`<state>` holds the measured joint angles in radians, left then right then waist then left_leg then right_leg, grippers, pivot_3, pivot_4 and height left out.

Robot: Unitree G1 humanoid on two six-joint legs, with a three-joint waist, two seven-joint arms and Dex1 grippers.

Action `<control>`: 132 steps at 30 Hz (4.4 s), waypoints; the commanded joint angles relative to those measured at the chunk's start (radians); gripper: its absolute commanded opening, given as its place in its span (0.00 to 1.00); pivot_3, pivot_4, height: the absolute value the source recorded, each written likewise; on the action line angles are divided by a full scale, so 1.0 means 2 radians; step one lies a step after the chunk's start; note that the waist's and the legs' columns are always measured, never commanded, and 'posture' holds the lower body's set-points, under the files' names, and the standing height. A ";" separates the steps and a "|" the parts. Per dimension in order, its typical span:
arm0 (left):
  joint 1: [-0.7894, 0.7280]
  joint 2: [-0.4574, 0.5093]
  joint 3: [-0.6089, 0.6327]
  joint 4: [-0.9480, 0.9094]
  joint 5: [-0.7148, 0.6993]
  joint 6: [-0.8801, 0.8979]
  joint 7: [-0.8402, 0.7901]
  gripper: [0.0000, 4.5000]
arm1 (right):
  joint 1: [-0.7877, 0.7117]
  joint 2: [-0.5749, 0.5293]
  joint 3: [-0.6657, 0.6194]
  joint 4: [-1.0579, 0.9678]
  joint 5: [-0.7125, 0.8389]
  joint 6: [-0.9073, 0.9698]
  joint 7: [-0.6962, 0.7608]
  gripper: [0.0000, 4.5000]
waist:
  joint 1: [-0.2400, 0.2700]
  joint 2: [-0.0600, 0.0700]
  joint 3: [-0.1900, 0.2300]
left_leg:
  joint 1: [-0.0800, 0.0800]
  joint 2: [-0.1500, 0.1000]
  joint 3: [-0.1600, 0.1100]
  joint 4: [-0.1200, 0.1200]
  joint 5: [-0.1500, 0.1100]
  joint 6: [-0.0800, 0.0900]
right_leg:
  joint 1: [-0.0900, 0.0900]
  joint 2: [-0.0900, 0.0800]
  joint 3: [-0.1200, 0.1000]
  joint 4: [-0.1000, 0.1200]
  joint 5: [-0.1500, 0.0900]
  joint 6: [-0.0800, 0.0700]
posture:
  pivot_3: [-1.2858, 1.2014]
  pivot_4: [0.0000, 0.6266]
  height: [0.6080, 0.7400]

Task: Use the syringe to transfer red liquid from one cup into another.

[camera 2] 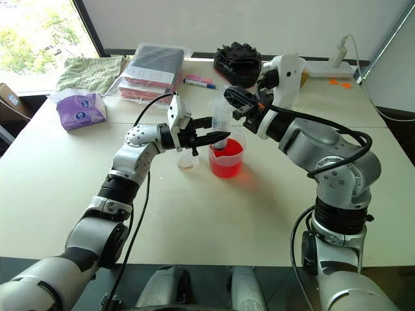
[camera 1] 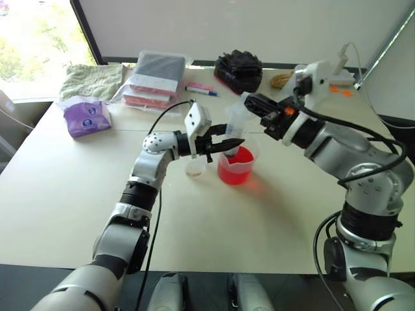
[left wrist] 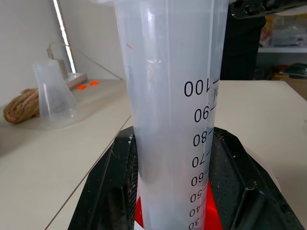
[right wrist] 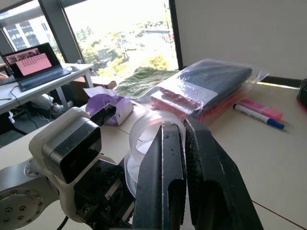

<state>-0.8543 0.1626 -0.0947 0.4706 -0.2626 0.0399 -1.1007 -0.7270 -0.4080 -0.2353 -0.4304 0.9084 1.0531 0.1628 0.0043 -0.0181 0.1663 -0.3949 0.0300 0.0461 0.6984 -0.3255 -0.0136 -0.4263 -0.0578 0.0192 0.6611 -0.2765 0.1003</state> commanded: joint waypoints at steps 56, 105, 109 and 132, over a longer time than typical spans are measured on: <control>0.012 -0.023 -0.027 -0.040 -0.002 -0.002 -0.012 0.33 | -0.053 -0.011 -0.035 0.011 0.121 -0.030 -0.063 0.01 | 0.000 0.000 0.000 | 0.000 0.001 0.000 -0.001 0.000 0.000 | 0.000 0.000 0.000 -0.001 0.000 0.000 | 0.52 0.24 1.00; 0.011 -0.016 -0.023 -0.057 -0.021 0.003 -0.002 0.33 | 0.025 -0.226 -0.036 0.025 0.054 -0.036 0.144 0.99 | 0.003 0.000 0.000 | -0.002 0.001 0.000 -0.001 0.000 0.000 | 0.000 0.000 0.000 -0.004 0.000 0.000 | 0.52 0.24 1.00; 0.006 -0.013 -0.018 -0.052 -0.021 0.003 0.000 0.33 | 0.035 -0.237 -0.067 0.032 0.063 -0.035 0.152 0.99 | 0.004 0.000 0.000 | -0.002 0.001 0.000 -0.001 0.000 0.000 | 0.000 0.000 0.000 -0.004 0.000 0.000 | 0.52 0.24 1.00; -0.054 0.037 0.066 -0.100 -0.092 0.115 0.055 0.33 | 0.033 -0.206 -0.070 0.052 0.080 -0.052 0.157 0.99 | 0.003 0.000 0.000 | -0.002 0.001 0.000 0.000 0.000 0.000 | 0.000 0.000 0.000 -0.004 0.000 0.000 | 0.52 0.24 1.00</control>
<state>-0.9321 0.2260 0.0016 0.3275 -0.4103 0.2450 -1.0076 -0.6370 -0.8201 -0.3620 -0.3243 1.0721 0.9765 0.4691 0.0106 -0.0181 0.1664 -0.3991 0.0314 0.0451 0.6976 -0.3259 -0.0129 -0.4262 -0.0572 0.0188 0.6529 -0.2764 0.1005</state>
